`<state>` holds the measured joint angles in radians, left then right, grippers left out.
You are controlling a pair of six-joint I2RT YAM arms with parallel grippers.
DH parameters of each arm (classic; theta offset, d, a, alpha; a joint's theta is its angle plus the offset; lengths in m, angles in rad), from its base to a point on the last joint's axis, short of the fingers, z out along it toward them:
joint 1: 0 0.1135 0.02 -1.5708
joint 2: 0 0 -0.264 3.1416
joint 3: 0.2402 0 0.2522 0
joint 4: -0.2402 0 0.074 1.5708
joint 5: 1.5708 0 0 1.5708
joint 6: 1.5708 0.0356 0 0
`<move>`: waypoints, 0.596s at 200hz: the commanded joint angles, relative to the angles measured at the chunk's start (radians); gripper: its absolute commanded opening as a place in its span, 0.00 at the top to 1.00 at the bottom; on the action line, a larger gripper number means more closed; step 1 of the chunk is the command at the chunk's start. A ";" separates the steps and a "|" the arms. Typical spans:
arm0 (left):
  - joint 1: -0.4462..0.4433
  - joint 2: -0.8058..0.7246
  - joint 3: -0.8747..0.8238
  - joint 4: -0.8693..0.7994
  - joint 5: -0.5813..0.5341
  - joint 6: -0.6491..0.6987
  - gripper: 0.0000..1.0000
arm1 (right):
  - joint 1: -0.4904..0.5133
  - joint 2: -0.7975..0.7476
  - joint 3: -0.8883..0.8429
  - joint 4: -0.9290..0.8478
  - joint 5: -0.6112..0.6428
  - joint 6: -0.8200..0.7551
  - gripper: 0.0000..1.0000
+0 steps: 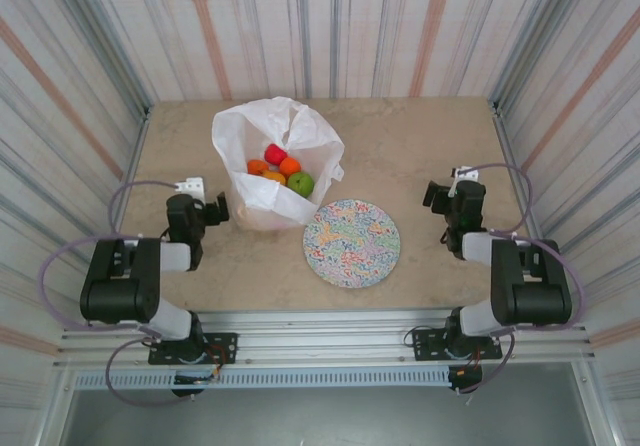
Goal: Place the fruits into the plastic bag
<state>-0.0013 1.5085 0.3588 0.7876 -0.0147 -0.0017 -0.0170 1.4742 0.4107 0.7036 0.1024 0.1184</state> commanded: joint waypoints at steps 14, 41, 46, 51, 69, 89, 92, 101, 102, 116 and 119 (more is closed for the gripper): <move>-0.013 0.004 0.051 0.005 0.040 0.063 0.01 | 0.001 0.062 -0.016 0.123 -0.032 -0.030 0.01; -0.016 -0.002 0.051 -0.002 0.037 0.063 0.01 | -0.013 0.075 -0.021 0.149 -0.047 -0.022 0.01; -0.018 0.002 0.048 0.014 0.032 0.065 0.01 | -0.012 0.072 -0.021 0.142 -0.046 -0.022 0.01; -0.024 0.002 0.047 0.015 0.021 0.068 0.01 | -0.011 0.066 -0.017 0.126 -0.048 -0.021 0.01; -0.046 0.000 0.037 0.029 -0.020 0.079 0.01 | -0.012 0.068 -0.018 0.131 -0.048 -0.021 0.01; -0.032 0.000 0.048 0.006 0.015 0.074 0.02 | -0.012 0.067 -0.018 0.131 -0.049 -0.021 0.01; -0.031 -0.002 0.048 0.007 0.015 0.074 0.01 | -0.012 0.068 -0.018 0.132 -0.048 -0.022 0.01; -0.031 -0.001 0.048 0.007 0.015 0.074 0.01 | -0.011 0.070 -0.019 0.135 -0.049 -0.021 0.01; -0.031 -0.001 0.048 0.007 0.015 0.075 0.01 | -0.011 0.069 -0.019 0.135 -0.048 -0.022 0.01; -0.031 -0.001 0.048 0.007 0.015 0.074 0.01 | -0.012 0.070 -0.019 0.135 -0.048 -0.021 0.01; -0.031 -0.001 0.048 0.007 0.015 0.073 0.01 | -0.012 0.068 -0.019 0.134 -0.048 -0.022 0.01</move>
<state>-0.0387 1.5204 0.3939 0.7891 -0.0002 0.0502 -0.0219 1.5501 0.3759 0.8188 0.0624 0.1181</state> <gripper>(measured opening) 0.985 0.990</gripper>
